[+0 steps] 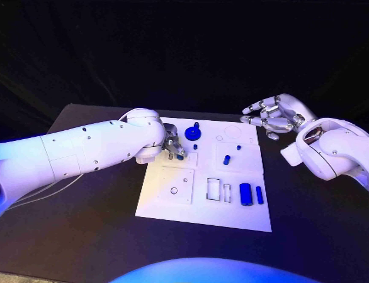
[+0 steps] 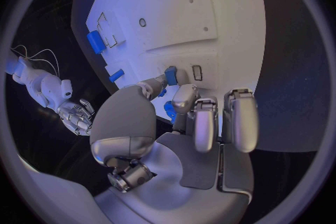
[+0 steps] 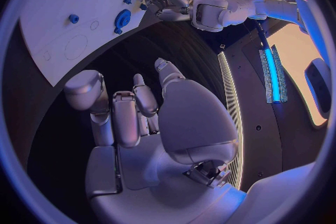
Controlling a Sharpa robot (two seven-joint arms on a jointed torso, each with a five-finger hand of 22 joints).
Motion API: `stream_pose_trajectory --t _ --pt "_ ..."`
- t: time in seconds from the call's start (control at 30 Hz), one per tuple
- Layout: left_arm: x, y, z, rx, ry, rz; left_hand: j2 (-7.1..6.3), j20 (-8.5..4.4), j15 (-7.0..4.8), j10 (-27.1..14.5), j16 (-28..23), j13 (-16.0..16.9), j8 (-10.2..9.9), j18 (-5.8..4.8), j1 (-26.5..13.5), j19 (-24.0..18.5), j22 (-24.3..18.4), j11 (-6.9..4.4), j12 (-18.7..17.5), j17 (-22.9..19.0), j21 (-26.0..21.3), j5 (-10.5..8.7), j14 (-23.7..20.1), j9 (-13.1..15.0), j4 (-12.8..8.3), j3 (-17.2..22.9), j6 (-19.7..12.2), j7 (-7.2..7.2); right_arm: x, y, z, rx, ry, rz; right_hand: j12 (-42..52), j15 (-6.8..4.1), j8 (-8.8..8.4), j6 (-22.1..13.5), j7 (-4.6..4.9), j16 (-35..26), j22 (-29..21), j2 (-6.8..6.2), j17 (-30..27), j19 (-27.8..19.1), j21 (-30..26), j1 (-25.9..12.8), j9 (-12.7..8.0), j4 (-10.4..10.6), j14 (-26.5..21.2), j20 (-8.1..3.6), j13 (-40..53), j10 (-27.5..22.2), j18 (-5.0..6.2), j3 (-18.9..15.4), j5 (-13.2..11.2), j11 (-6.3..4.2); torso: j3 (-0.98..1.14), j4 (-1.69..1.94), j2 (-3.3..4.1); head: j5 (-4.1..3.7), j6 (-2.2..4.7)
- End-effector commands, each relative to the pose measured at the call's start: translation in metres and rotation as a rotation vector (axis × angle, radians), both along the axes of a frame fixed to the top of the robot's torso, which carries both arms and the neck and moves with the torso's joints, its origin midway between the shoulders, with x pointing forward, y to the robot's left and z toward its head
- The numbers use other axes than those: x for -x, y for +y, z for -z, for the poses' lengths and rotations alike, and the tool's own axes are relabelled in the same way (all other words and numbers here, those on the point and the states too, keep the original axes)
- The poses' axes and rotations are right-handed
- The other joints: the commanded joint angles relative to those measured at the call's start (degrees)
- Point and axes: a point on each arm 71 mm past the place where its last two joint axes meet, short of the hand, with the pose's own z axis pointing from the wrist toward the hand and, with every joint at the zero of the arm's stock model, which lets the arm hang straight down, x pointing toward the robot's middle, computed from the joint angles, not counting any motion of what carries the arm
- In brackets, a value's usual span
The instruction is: Assemble the parts on the task board
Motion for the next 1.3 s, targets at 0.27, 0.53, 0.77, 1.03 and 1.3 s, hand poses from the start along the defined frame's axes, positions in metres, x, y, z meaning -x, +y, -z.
stream_pose_trajectory --t 0.27,0.53,0.77,1.03,1.3 --pt "0.003 -0.0018 0.0049 -0.011 0.042 0.019 0.45 -0.36 -0.58 0.28 0.14 0.2 0.56 -0.96 -0.97 1.82 4.64 -0.18 0.52 15.06 0.55 0.22 6.02 -0.01 0.78 -1.18 0.26 0.21 0.0006 0.0002 0.0001 0.005 0.002 -0.006 -0.2 -0.13 0.19 -0.29 0.02 -0.19 -0.05 0.26 4.94 -0.31 -0.23 0.03 0.09 0.34 2.21 -0.16 0.0 -0.39 1.01 0.03 0.27 0.05 0.01 0.06 0.01 -0.18 -0.06" --pt "0.0029 -0.0019 0.0047 -0.01 0.043 0.019 0.79 -0.41 -0.66 0.55 0.14 0.49 1.04 -1.05 -2.28 2.02 5.14 -0.29 0.9 15.06 0.8 0.21 6.02 0.14 2.59 -2.7 0.55 0.09 0.0007 -0.0002 0.0 0.005 0.001 -0.005 -0.2 -0.13 0.19 -0.29 0.02 -0.19 -0.05 0.26 4.94 -0.31 -0.23 0.03 0.09 0.34 2.21 -0.16 0.0 -0.39 1.01 0.03 0.27 0.05 0.01 -0.01 0.02 -0.3 -0.07" --pt "0.0031 -0.0029 0.0043 -0.006 0.043 0.019 0.95 -0.46 -0.73 0.68 0.14 0.61 1.43 -1.08 -3.27 2.1 5.33 -0.37 1.12 15.06 0.88 0.21 6.02 0.28 4.05 -4.74 0.67 -0.04 0.0008 -0.0002 0.0 0.005 0.001 -0.004 -0.2 -0.13 0.19 -0.29 0.02 -0.19 -0.05 0.26 4.94 -0.31 -0.23 0.03 0.09 0.34 2.21 -0.16 0.0 -0.39 1.01 0.03 0.27 0.05 -0.02 0.04 -0.01 -0.39 -0.05" --pt "0.0029 -0.003 0.004 -0.005 0.041 0.018 0.99 -0.47 -0.75 0.69 0.14 0.61 1.49 -1.11 -3.32 2.16 5.46 -0.39 1.13 15.06 0.95 0.21 6.02 0.31 4.21 -4.98 0.67 -0.06 0.001 -0.0001 -0.0001 0.005 0.001 -0.005 -0.2 -0.13 0.19 -0.29 0.02 -0.19 -0.05 0.26 4.94 -0.31 -0.23 0.03 0.09 0.34 2.21 -0.16 0.0 -0.39 1.01 0.03 0.27 0.05 -0.01 0.06 -0.01 -0.41 0.01" --pt "0.0027 -0.003 0.0036 0.002 0.037 0.013 0.95 -0.49 -0.78 0.64 0.14 0.49 1.61 -1.11 -3.43 2.17 5.5 -0.42 1.07 15.06 0.97 0.21 6.02 0.37 4.55 -5.61 0.65 -0.1 0.0009 -0.0003 0.0 0.006 0.001 -0.004 -0.17 -0.14 0.23 -0.28 0.01 -0.3 -0.11 0.24 4.86 -0.33 -0.33 0.04 0.1 0.35 2.18 -0.16 0.0 -0.36 1.02 0.02 0.22 0.04 -0.03 0.06 -0.05 -0.4 0.01"
